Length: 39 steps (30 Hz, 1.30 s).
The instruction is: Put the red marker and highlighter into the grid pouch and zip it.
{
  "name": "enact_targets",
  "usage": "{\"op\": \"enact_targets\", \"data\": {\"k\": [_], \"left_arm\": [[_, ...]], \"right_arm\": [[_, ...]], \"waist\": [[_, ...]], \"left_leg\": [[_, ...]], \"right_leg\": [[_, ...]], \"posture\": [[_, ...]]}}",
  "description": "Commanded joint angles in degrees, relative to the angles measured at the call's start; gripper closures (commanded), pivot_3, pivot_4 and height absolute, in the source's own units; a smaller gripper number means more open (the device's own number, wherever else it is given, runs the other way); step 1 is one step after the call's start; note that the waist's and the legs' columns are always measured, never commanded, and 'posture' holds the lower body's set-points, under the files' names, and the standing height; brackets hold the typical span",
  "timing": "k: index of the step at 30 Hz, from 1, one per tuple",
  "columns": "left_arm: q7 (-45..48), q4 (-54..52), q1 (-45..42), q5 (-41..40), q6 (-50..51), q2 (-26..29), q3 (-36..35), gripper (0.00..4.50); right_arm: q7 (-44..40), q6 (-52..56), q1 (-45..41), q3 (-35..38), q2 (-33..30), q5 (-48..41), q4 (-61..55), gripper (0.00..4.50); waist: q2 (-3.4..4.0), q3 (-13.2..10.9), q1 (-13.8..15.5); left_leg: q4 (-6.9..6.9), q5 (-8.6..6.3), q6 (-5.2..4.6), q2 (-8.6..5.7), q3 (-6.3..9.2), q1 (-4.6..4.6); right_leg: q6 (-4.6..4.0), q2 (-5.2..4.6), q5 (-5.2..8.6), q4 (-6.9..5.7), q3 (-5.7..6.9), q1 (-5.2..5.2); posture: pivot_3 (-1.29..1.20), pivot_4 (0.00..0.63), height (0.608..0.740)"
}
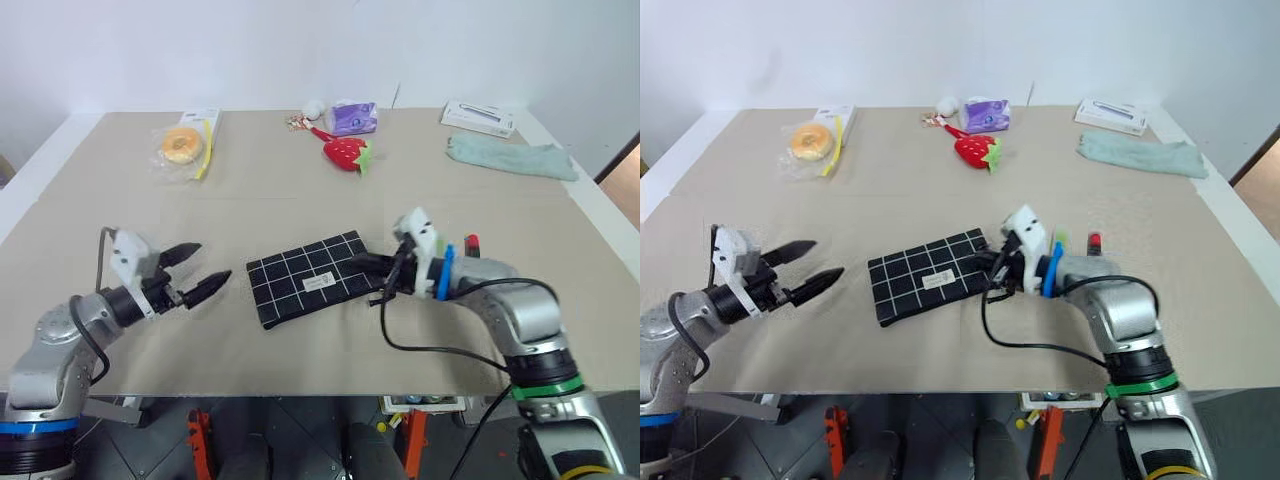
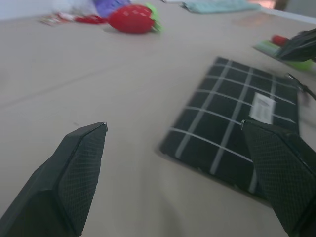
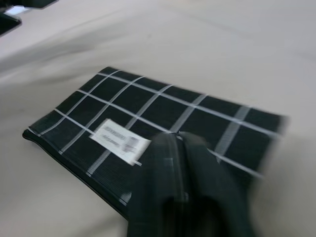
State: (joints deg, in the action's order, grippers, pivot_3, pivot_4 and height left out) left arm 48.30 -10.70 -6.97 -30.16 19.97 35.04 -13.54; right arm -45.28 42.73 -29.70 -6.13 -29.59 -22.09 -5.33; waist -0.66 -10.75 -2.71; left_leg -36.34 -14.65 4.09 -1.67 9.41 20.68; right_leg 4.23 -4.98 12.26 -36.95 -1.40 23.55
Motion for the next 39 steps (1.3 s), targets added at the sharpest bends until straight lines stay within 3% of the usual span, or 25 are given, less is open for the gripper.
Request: {"op": "enact_targets", "data": {"k": [1, 11, 16, 25, 34, 39], "left_arm": [[1.9, -0.2, 0.6, 6.6, -8.4, 2.0, 2.3, 0.0], [-1.5, 20.3, -6.4, 34.8, -55.9, 6.0, 12.8, 0.0], [-8.1, 28.2, -9.1, 44.7, -71.7, 6.6, 16.3, 0.0], [-19.4, 37.3, -12.9, 58.2, -83.2, 6.8, 21.2, 0.0], [-24.8, 42.0, -20.1, 63.2, -83.5, 3.1, 27.6, 0.0], [-23.3, 43.5, -23.6, 60.3, -84.3, 2.3, 31.2, 0.0]], "right_arm": [[3.7, 1.2, 0.5, -2.6, 0.4, 3.7, 0.9, 4.47], [8.2, 2.2, 1.0, -4.9, 3.2, 7.3, 5.9, 4.47], [9.1, 2.7, 1.8, -4.9, 4.1, 6.8, 5.1, 4.47], [9.7, 3.7, 2.6, -4.5, 4.7, 6.0, 3.0, 4.47], [9.7, 4.0, 2.1, -4.6, 5.8, 6.0, 2.7, 4.47], [9.9, 4.1, 2.3, -4.6, 6.2, 6.1, 2.4, 4.47]], "waist": [[-0.02, 0.0, 0.1], [-0.42, 0.3, 0.2], [-0.39, 0.4, 0.1], [-0.2, 0.7, 0.1], [0.03, 1.0, 0.1], [0.06, 1.0, 0.1]], "left_leg": [[0.0, 0.01, 0.02, 0.0, 0.0, 0.01], [-0.01, 0.09, 0.03, 0.46, -0.06, -0.25], [0.0, 0.12, -0.02, 0.53, -0.07, -0.33], [0.03, 0.12, -0.02, 0.54, -0.04, -0.33], [0.03, 0.13, -0.04, 0.54, -0.01, -0.38], [0.05, 0.13, -0.04, 0.54, -0.01, -0.38]], "right_leg": [[0.01, 0.0, 0.0, 0.0, 0.0, 0.0], [-0.15, 0.47, -0.18, 0.12, 0.0, -0.18], [-0.12, 0.53, -0.29, 0.12, 0.0, -0.2], [-0.08, 0.58, -0.28, 0.12, -0.01, -0.22], [-0.02, 0.58, -0.3, 0.11, 0.01, -0.28], [0.01, 0.58, -0.29, 0.11, 0.01, -0.27]], "posture": [[0.0, 0.15, 0.74], [0.0, 0.15, 0.74], [0.0, 0.15, 0.74], [0.0, 0.15, 0.74], [0.0, 0.15, 0.74], [0.0, 0.15, 0.74]]}}
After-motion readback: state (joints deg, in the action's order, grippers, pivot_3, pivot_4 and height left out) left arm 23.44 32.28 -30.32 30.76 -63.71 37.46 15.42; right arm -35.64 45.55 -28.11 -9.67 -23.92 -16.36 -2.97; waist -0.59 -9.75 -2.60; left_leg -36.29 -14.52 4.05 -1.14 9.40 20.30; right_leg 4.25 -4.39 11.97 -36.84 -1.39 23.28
